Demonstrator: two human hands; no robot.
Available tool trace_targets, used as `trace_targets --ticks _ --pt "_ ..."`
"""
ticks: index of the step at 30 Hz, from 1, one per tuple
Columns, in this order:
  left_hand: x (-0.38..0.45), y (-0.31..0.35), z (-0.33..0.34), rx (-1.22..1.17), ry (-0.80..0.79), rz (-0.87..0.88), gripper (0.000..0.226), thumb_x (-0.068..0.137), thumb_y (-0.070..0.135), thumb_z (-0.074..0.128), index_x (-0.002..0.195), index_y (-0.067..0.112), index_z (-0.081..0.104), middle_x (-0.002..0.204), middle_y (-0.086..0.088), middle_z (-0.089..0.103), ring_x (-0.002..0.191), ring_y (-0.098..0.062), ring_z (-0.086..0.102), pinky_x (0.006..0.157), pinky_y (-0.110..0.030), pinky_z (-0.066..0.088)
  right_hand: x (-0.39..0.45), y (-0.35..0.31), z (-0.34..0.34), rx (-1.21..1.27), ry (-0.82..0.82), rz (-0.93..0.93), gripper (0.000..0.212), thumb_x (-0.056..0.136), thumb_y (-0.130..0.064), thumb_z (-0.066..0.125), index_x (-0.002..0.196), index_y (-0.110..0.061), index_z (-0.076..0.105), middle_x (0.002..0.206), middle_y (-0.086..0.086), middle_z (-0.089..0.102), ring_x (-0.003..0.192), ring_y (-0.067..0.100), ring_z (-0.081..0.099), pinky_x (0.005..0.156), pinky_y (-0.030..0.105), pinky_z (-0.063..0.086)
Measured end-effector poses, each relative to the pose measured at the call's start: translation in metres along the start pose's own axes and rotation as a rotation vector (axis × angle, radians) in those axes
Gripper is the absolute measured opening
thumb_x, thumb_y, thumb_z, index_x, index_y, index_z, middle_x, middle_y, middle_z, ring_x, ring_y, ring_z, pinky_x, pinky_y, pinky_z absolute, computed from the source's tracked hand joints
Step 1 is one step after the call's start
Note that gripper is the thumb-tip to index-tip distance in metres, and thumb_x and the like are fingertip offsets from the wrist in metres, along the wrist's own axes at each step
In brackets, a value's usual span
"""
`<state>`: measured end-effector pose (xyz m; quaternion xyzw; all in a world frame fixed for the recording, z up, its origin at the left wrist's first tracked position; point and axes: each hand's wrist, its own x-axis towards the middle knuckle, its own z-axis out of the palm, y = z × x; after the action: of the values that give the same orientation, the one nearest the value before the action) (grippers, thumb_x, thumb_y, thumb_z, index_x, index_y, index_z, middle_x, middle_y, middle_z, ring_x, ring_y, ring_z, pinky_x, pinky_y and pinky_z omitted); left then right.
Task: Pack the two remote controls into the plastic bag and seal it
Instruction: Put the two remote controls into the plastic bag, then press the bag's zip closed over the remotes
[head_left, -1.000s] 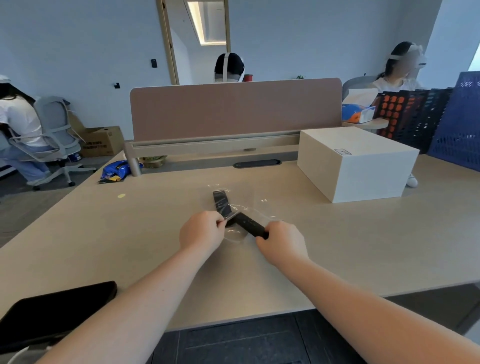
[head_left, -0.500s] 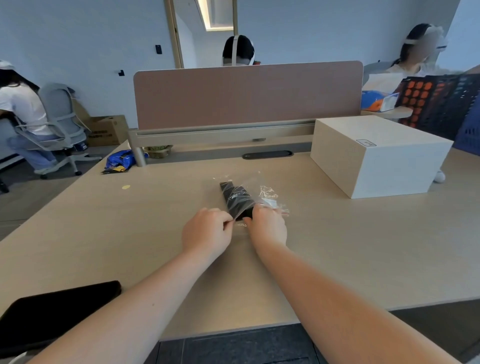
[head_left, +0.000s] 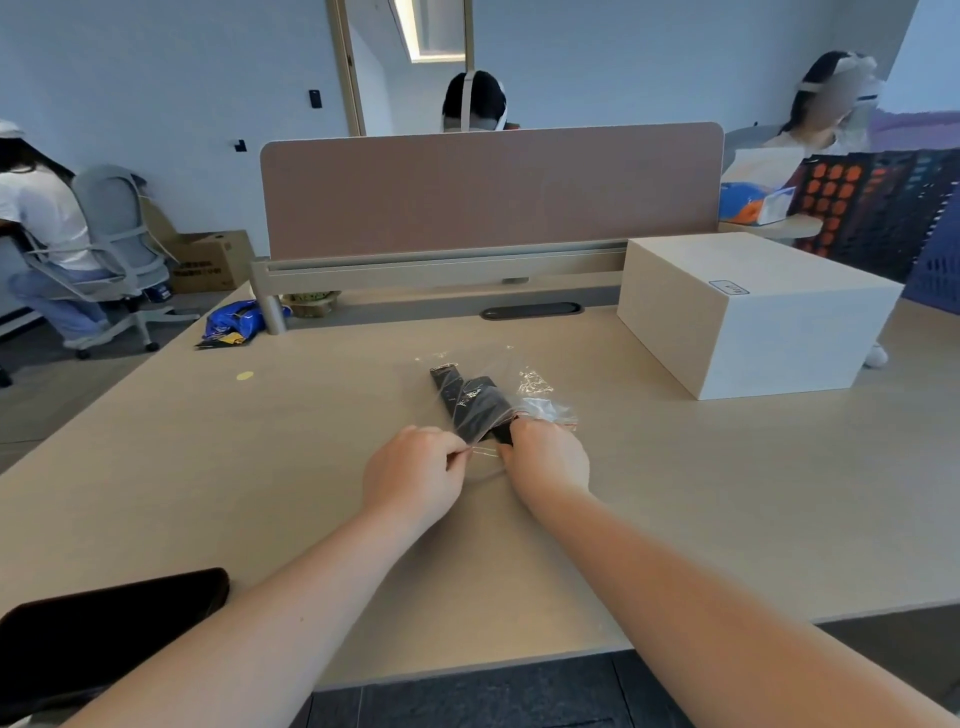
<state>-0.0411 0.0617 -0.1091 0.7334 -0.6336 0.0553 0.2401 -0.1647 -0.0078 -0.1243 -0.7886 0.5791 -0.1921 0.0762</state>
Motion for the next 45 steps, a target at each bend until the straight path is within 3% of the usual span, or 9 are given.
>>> trace_targets --ticks 11,16,19,25,30,35,37,40,45 --pt "0.002 -0.009 0.0 0.067 -0.005 0.033 0.026 0.091 0.042 0.049 0.09 0.028 0.072 0.088 0.007 0.069 0.093 -0.02 0.057 0.061 -0.028 0.042 -0.002 0.006 -0.008 -0.128 -0.109 -0.039 0.03 0.091 -0.006 0.042 0.112 -0.014 0.062 0.118 0.012 0.061 0.115 0.029 0.052 0.077 0.034 0.047" --pt "-0.001 -0.015 -0.004 0.108 -0.171 0.154 0.04 0.081 0.058 0.058 0.111 0.032 0.063 0.108 0.014 0.063 0.107 -0.014 0.05 0.074 -0.031 0.048 -0.003 0.026 -0.02 -0.174 -0.131 -0.152 0.029 0.087 -0.007 0.043 0.109 -0.017 0.059 0.113 0.011 0.062 0.11 0.027 0.053 0.071 0.031 0.041" --pt "-0.003 -0.024 -0.001 0.157 -0.192 0.217 0.028 0.088 0.041 0.055 0.112 0.029 0.062 0.112 0.011 0.062 0.111 -0.016 0.051 0.079 -0.033 0.05 -0.004 0.044 -0.029 -0.274 -0.075 -0.277 0.028 0.084 -0.006 0.045 0.104 -0.019 0.06 0.106 0.003 0.068 0.111 0.025 0.049 0.068 0.029 0.034" --pt "-0.005 -0.044 0.012 0.352 -0.033 0.382 0.037 0.079 0.031 0.035 0.067 0.023 0.068 0.065 0.01 0.066 0.067 -0.018 0.066 0.037 -0.027 0.05 0.001 0.075 -0.041 -0.38 0.042 -0.346 0.025 0.087 -0.012 0.049 0.108 -0.019 0.061 0.107 -0.001 0.062 0.113 0.024 0.045 0.078 0.026 0.034" --pt "-0.009 -0.049 0.009 0.31 0.075 0.37 0.036 0.082 0.035 0.038 0.067 0.022 0.068 0.063 0.009 0.066 0.059 -0.019 0.065 0.035 -0.026 0.049 0.001 0.083 -0.034 -0.269 0.057 -0.415 0.047 0.085 -0.025 0.062 0.131 -0.029 0.051 0.133 -0.002 0.051 0.13 0.024 0.039 0.101 0.036 0.038" --pt "-0.009 -0.047 0.009 0.244 0.153 0.357 0.033 0.083 0.034 0.042 0.069 0.021 0.07 0.064 0.006 0.068 0.054 -0.021 0.065 0.034 -0.025 0.046 0.005 0.054 -0.015 -0.275 0.186 -0.692 0.056 0.052 -0.039 0.089 0.104 -0.027 0.073 0.09 -0.01 0.076 0.091 0.017 0.071 0.074 0.031 0.056" --pt "-0.009 -0.047 0.01 0.25 0.164 0.351 0.034 0.083 0.033 0.042 0.067 0.02 0.069 0.061 0.004 0.066 0.052 -0.023 0.064 0.033 -0.025 0.044 0.006 0.039 -0.008 -0.227 0.184 -0.736 0.053 0.053 -0.039 0.088 0.102 -0.025 0.074 0.079 -0.01 0.075 0.081 0.016 0.071 0.072 0.028 0.056" --pt "-0.007 -0.047 0.01 0.269 0.196 0.34 0.034 0.081 0.033 0.042 0.064 0.02 0.07 0.06 0.005 0.065 0.05 -0.024 0.062 0.033 -0.023 0.04 0.007 0.02 -0.001 -0.207 0.188 -0.845 0.016 0.058 -0.029 0.086 0.067 -0.024 0.073 0.058 -0.008 0.067 0.066 0.019 0.068 0.063 0.023 0.052" --pt "-0.003 -0.049 0.011 0.244 0.188 0.346 0.035 0.082 0.036 0.041 0.066 0.021 0.068 0.062 0.007 0.066 0.056 -0.019 0.063 0.037 -0.021 0.043 0.01 0.014 0.002 -0.21 0.145 -0.808 0.018 0.062 -0.018 0.08 0.051 -0.023 0.066 0.05 -0.009 0.062 0.059 0.019 0.063 0.053 0.022 0.048"
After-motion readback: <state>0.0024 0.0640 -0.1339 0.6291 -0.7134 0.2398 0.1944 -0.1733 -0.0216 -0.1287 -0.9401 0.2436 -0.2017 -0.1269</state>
